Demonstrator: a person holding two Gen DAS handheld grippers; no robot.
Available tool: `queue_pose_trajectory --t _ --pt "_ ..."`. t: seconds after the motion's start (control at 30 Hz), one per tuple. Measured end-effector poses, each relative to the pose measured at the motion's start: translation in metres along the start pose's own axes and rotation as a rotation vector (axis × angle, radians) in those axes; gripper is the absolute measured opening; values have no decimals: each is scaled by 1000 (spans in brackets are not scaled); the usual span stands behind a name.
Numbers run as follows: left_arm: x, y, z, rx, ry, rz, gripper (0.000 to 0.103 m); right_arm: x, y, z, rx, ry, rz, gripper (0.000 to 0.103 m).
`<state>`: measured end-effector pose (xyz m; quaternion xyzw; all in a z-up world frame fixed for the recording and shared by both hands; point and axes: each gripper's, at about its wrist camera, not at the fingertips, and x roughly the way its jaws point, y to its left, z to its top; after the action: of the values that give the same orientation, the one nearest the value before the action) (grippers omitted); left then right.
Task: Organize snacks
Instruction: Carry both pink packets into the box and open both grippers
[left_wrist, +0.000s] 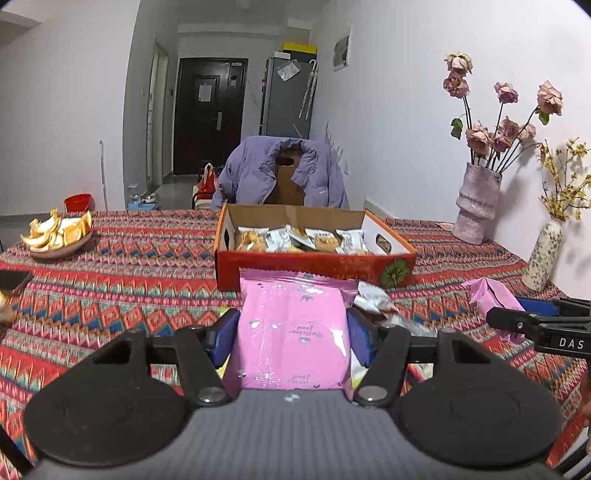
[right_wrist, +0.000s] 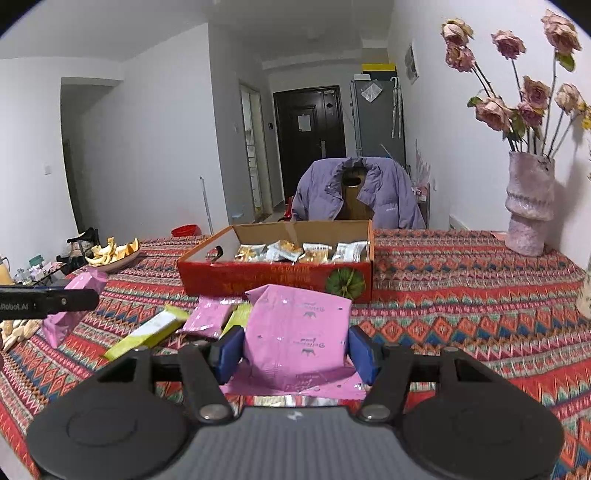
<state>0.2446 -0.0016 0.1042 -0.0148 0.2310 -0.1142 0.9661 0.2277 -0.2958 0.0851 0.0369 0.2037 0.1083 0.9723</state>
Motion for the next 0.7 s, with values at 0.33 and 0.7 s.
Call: queue_pose_trajectory --t 0.33,0.7 --pt "48 8 60 48 -56 -38 63 60 -17 67 -44 -39 27 60" --pt "147 14 128 56 -73 -62 63 171 -27 128 -89 2 101 60"
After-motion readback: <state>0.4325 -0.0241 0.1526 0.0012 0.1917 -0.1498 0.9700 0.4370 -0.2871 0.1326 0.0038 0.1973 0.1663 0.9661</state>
